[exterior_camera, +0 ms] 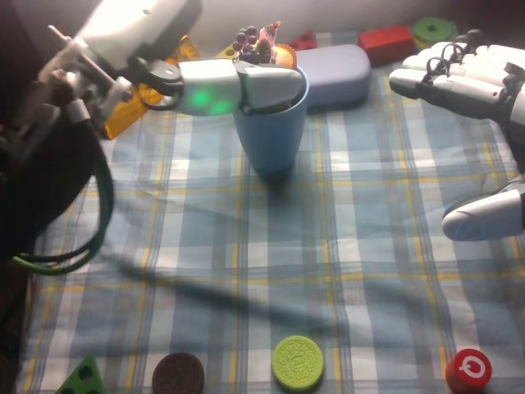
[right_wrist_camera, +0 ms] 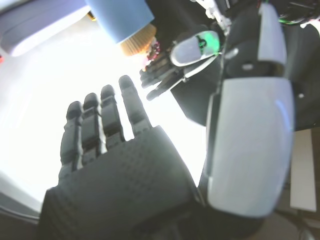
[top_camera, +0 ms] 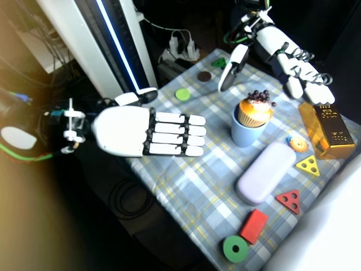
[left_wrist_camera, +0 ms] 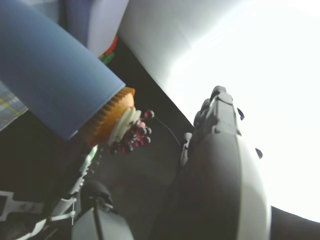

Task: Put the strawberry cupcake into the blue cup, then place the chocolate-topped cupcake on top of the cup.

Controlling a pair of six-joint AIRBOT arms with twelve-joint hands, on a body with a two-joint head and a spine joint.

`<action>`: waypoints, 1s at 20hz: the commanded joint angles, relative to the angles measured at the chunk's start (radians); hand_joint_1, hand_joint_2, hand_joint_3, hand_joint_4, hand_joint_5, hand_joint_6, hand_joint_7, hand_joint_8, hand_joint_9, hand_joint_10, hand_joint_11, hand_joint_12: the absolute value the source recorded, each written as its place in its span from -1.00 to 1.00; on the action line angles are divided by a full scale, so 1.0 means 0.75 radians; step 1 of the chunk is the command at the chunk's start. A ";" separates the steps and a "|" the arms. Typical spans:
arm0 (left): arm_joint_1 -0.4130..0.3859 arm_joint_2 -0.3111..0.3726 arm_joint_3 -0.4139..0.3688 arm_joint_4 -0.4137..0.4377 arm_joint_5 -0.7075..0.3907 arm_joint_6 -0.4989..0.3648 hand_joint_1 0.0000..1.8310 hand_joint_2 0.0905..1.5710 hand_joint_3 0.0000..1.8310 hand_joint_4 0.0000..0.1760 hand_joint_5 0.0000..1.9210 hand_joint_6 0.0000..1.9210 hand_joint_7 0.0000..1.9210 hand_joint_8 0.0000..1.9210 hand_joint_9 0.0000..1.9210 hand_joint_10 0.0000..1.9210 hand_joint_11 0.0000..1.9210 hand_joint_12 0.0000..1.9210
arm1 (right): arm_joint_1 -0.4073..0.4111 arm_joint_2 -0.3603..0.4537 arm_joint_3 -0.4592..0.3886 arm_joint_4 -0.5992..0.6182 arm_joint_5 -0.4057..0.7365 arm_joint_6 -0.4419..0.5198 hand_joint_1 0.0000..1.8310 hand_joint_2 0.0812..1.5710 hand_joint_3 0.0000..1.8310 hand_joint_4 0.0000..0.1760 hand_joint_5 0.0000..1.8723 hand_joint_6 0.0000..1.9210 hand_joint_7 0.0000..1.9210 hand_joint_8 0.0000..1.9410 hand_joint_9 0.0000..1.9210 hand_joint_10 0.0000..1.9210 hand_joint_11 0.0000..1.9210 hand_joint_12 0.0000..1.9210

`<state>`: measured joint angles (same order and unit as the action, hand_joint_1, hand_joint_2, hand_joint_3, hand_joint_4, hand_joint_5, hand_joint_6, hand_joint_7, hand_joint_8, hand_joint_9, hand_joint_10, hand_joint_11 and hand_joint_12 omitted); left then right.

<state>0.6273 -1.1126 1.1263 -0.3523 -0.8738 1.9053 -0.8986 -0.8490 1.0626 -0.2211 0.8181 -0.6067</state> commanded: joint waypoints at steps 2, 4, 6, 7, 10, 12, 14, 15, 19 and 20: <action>-0.007 0.042 -0.025 0.040 -0.168 -0.006 -0.47 -0.03 -0.99 0.86 -1.00 -1.00 -1.00 -1.00 -1.00 -1.00 -1.00 -1.00 | 0.009 0.010 0.001 0.066 0.179 0.001 -0.91 0.00 -1.00 -1.00 -1.00 -1.00 -1.00 -1.00 -1.00 -1.00 -1.00 -1.00; 0.026 0.106 -0.067 0.044 -0.178 -0.005 -0.45 -0.05 -1.00 0.54 -1.00 -1.00 -1.00 -1.00 -1.00 -1.00 -1.00 -1.00 | -0.012 0.013 -0.001 0.104 0.210 0.001 -0.93 -0.04 -1.00 -0.86 -1.00 -1.00 -1.00 -1.00 -1.00 -1.00 -1.00 -1.00; 0.087 0.166 -0.119 0.031 -0.208 -0.006 -0.56 -0.14 -1.00 0.54 -1.00 -1.00 -1.00 -1.00 -1.00 -1.00 -1.00 -1.00 | -0.044 0.018 -0.008 0.142 0.234 -0.011 -0.94 -0.05 -1.00 -0.80 -1.00 -1.00 -1.00 -1.00 -1.00 -1.00 -1.00 -1.00; 0.134 0.199 -0.153 0.010 -0.242 -0.006 -0.66 -0.19 -1.00 0.90 -1.00 -1.00 -1.00 -1.00 -1.00 -1.00 -1.00 -1.00 | -0.063 0.021 -0.014 0.164 0.246 -0.024 -0.94 -0.07 -1.00 -0.73 -1.00 -1.00 -1.00 -1.00 -1.00 -1.00 -1.00 -1.00; 0.313 0.299 -0.275 -0.098 -0.396 -0.006 -0.91 -0.20 -1.00 0.60 -1.00 -1.00 -1.00 -1.00 -1.00 -1.00 -1.00 -1.00 | -0.148 0.042 -0.046 0.277 0.333 -0.085 -0.94 -0.09 -1.00 -0.68 -1.00 -1.00 -1.00 -1.00 -1.00 -1.00 -1.00 -1.00; 0.424 0.336 -0.335 -0.170 -0.500 -0.005 -1.00 -0.19 -1.00 0.44 -1.00 -1.00 -1.00 -1.00 -1.00 -1.00 -1.00 -1.00 | -0.215 0.043 -0.054 0.360 0.414 -0.089 -0.90 -0.05 -1.00 -0.89 -1.00 -1.00 -1.00 -1.00 -1.00 -1.00 -1.00 -1.00; 0.543 0.343 -0.394 -0.260 -0.600 0.003 -0.99 -0.17 -0.99 0.50 -1.00 -1.00 -1.00 -1.00 -1.00 -1.00 -1.00 -1.00 | -0.294 0.046 -0.075 0.442 0.482 -0.137 -0.89 -0.10 -1.00 -0.37 -1.00 -1.00 -1.00 -1.00 -1.00 -1.00 -1.00 -1.00; 0.597 0.340 -0.422 -0.304 -0.649 0.015 -1.00 -0.19 -1.00 0.56 -1.00 -1.00 -1.00 -1.00 -1.00 -1.00 -1.00 -1.00 | -0.305 0.054 -0.102 0.464 0.483 -0.206 -0.90 -0.11 -1.00 -0.30 -1.00 -1.00 -1.00 -1.00 -1.00 -1.00 -1.00 -1.00; 0.793 0.318 -0.522 -0.447 -0.853 0.045 -1.00 -0.13 -0.98 -0.12 -1.00 -1.00 -1.00 -1.00 -1.00 -1.00 -1.00 -1.00 | -0.320 0.068 -0.183 0.550 0.506 -0.410 -1.00 -0.01 -0.98 -0.95 -1.00 -1.00 -1.00 -1.00 -1.00 -1.00 -1.00 -1.00; 0.807 0.315 -0.531 -0.457 -0.874 0.045 -1.00 -0.14 -0.99 -0.15 -1.00 -1.00 -1.00 -1.00 -1.00 -1.00 -1.00 -1.00 | -0.323 0.064 -0.183 0.558 0.511 -0.411 -1.00 0.00 -0.98 -1.00 -1.00 -1.00 -1.00 -1.00 -1.00 -1.00 -1.00 -1.00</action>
<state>1.2495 -0.8825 0.7204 -0.7452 -1.3899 1.9408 -1.1511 -0.8062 0.9218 0.1890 1.0760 -0.9169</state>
